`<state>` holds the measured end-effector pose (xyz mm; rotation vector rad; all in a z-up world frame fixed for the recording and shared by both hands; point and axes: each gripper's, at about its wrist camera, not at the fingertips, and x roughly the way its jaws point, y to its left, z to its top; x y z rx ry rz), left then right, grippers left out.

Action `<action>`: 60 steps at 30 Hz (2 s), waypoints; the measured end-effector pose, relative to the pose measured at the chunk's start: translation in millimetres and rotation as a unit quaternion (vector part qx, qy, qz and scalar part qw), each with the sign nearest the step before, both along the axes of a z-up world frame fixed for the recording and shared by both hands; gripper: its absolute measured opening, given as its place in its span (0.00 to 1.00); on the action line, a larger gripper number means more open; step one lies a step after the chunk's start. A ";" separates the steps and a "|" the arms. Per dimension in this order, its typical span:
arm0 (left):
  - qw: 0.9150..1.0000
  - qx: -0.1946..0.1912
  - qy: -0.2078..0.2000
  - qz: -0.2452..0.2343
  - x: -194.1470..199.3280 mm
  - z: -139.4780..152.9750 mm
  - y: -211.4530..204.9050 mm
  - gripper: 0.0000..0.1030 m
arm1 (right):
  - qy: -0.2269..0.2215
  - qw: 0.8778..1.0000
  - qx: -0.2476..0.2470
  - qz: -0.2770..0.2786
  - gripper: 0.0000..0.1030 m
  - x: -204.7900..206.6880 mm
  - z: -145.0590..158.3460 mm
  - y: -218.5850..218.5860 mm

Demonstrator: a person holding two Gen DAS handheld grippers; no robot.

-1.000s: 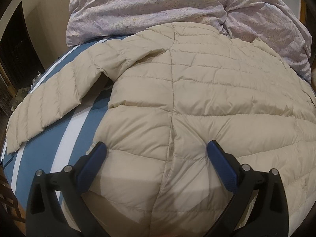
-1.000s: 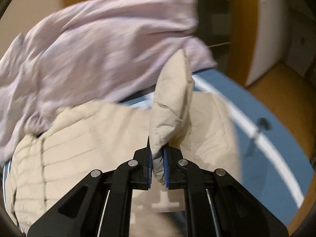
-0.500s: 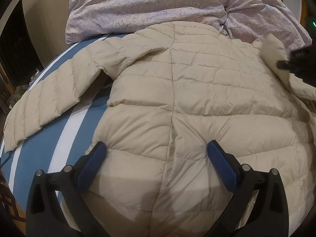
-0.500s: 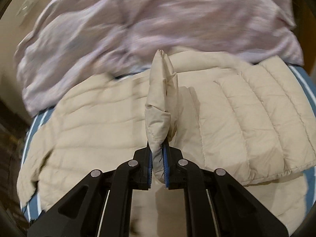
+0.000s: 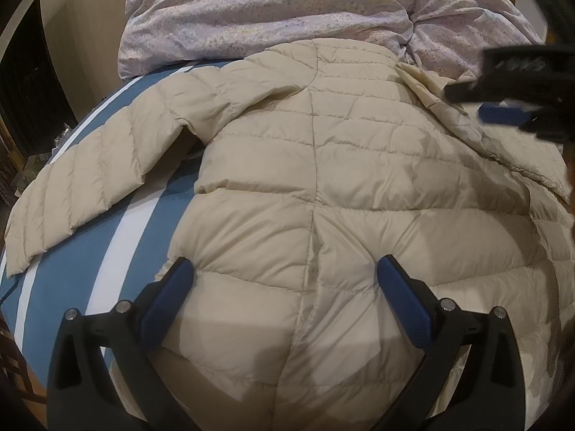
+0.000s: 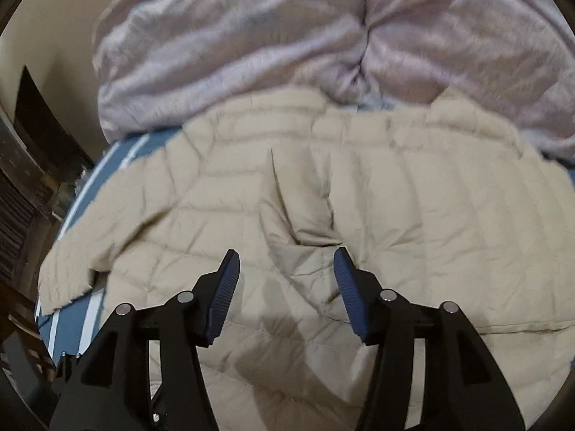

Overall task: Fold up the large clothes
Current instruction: 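Open the right gripper to release the sleeve onto the jacket back, then grasp the other sleeve cuff with the left gripper and fold it across the body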

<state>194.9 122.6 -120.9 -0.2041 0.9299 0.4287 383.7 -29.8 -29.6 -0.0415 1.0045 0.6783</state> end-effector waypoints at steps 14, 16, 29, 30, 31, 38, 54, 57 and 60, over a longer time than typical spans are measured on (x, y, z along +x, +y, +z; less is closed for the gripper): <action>1.000 0.000 0.000 0.000 -0.2 -0.2 0.2 0.98 | -0.038 0.981 -0.110 -0.156 0.63 30.2 -52.9 -58.7; 1.000 0.000 -0.001 0.000 -0.3 -0.4 0.2 0.98 | -0.054 0.978 -0.126 -0.155 0.64 25.3 -58.7 -52.9; 0.999 -0.034 -0.026 0.025 -35.4 26.7 37.6 0.98 | -0.042 0.979 -0.110 -0.165 0.75 31.3 -63.6 -61.8; 0.998 -0.031 -0.028 0.036 -42.0 30.6 46.7 0.98 | -0.042 0.979 -0.109 -0.165 0.75 31.2 -63.2 -61.8; 0.998 -0.028 -0.028 0.045 -47.5 33.3 54.7 0.98 | -0.042 0.979 -0.108 -0.165 0.75 31.2 -63.2 -62.1; 0.989 -0.008 -0.012 0.147 -100.1 42.7 127.3 0.98 | -0.039 0.979 -0.103 -0.170 0.81 31.6 -64.8 -62.9; 0.939 -0.115 -0.042 0.320 -167.0 27.9 257.8 0.74 | -0.034 0.982 -0.084 -0.167 0.87 31.0 -66.2 -62.6; 0.936 -0.121 -0.044 0.328 -167.2 24.9 262.0 0.70 | -0.033 0.982 -0.082 -0.167 0.88 30.7 -66.3 -62.3; 0.934 -0.118 -0.045 0.333 -165.8 23.4 262.2 0.64 | -0.033 0.982 -0.082 -0.168 0.88 30.5 -66.4 -62.1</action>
